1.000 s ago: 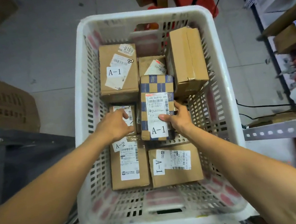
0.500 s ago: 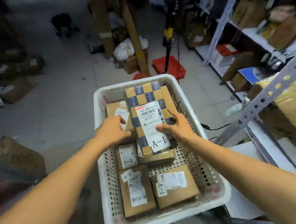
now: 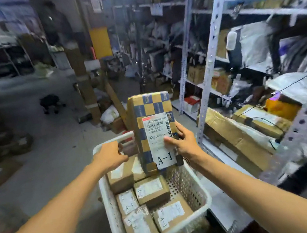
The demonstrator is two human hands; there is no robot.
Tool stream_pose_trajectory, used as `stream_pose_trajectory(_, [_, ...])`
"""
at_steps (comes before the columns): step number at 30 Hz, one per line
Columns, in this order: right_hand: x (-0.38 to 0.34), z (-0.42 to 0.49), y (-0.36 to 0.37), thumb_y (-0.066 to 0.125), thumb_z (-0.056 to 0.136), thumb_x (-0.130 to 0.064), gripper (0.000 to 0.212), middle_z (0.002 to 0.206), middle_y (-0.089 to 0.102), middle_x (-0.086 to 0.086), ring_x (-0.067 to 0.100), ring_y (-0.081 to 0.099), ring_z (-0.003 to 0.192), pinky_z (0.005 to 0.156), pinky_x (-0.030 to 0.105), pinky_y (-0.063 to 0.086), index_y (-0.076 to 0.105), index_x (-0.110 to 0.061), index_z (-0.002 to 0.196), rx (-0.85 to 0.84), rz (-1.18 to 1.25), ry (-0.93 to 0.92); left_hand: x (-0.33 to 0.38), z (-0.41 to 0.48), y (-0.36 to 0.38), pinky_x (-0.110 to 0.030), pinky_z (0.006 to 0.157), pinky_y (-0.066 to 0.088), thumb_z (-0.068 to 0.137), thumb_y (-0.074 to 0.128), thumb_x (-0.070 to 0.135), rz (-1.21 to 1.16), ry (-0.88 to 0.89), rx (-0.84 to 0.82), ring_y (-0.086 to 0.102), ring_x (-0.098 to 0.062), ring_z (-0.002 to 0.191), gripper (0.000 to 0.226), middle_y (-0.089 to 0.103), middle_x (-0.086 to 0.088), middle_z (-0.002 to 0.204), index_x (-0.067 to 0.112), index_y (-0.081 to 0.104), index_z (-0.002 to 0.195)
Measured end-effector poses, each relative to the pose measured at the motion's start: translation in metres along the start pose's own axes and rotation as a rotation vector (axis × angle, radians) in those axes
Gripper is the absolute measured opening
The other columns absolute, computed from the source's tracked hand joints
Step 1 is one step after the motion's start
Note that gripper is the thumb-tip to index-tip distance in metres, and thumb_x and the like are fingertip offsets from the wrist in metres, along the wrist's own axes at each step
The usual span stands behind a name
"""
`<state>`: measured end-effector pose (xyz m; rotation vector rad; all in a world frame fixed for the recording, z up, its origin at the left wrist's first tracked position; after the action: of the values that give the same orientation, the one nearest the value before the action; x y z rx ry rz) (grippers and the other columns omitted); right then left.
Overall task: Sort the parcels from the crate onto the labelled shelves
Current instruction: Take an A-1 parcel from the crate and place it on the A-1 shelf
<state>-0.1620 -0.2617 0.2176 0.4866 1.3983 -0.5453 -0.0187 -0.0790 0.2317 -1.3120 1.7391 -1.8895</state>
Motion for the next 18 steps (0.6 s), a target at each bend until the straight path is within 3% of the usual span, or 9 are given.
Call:
stream_pose_trajectory(3, [-0.031,-0.023,-0.015,0.066,0.084,-0.003,0.051,0.112,0.069,-0.004,0.025,0.061,0.111,0.095,0.044,0.051,0.052,-0.013,0.132,-0.012,0.014,-0.044,0.022,-0.028,-0.017,-0.04,0.081,0.053,0.081,0.064,0.032,0.069,0.017,0.035,0.062,-0.026,0.093,0.035,0.066,-0.009,0.103,0.012,0.057,0.109])
stream_pose_trajectory(6, [-0.054,-0.059,-0.03,0.066,0.086,-0.007,0.047,0.115,0.068,0.002,0.028,0.062,0.109,0.084,0.039,0.056,0.053,-0.013,0.13,-0.037,0.06,-0.073,0.044,-0.064,-0.027,-0.04,0.08,0.053,0.082,0.063,0.031,0.082,0.031,0.095,0.061,-0.025,0.091,0.033,0.067,-0.009,0.101,0.011,0.057,0.108])
stream_pose_trajectory(8, [-0.065,-0.084,-0.036,0.064,0.087,-0.007,0.04,0.113,0.069,0.004,0.026,0.065,0.104,0.074,0.032,0.057,0.054,-0.013,0.126,-0.081,0.096,-0.075,0.056,-0.088,-0.025,-0.039,0.08,0.053,0.083,0.065,0.031,0.098,0.019,0.097,0.062,-0.024,0.091,0.033,0.066,-0.007,0.103,0.015,0.056,0.11])
stream_pose_trajectory(12, [-0.091,-0.14,-0.055,0.065,0.085,-0.002,0.04,0.104,0.072,-0.002,0.015,0.07,0.091,0.069,0.025,0.055,0.054,-0.013,0.121,-0.124,0.135,-0.112,0.085,-0.142,-0.015,-0.038,0.079,0.054,0.081,0.066,0.031,0.115,0.026,0.119,0.063,-0.024,0.09,0.031,0.067,-0.005,0.101,0.018,0.056,0.107])
stream_pose_trajectory(16, [-0.102,-0.196,-0.074,0.067,0.083,-0.004,0.033,0.101,0.072,-0.003,0.013,0.07,0.087,0.066,0.024,0.055,0.058,-0.021,0.111,-0.155,0.142,-0.118,0.113,-0.193,0.004,-0.027,0.064,0.046,0.078,0.066,0.026,0.147,0.055,0.136,0.06,-0.02,0.083,0.02,0.067,-0.002,0.096,0.022,0.057,0.095])
stream_pose_trajectory(18, [-0.109,-0.223,-0.087,0.068,0.082,-0.006,0.036,0.102,0.072,-0.002,0.014,0.07,0.089,0.066,0.024,0.056,0.058,-0.022,0.113,-0.153,0.162,-0.136,0.122,-0.211,0.016,-0.032,0.073,0.051,0.078,0.067,0.02,0.075,0.05,0.106,0.062,-0.021,0.088,0.02,0.067,0.0,0.098,0.024,0.057,0.095])
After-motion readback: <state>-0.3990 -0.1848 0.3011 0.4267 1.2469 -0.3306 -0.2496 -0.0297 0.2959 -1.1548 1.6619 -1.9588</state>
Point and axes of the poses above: each hand's wrist, its own z-axis towards the middle knuckle, its own y-axis out of the palm, x = y × z, the point moved 8 cm from there along z, towards the middle knuckle
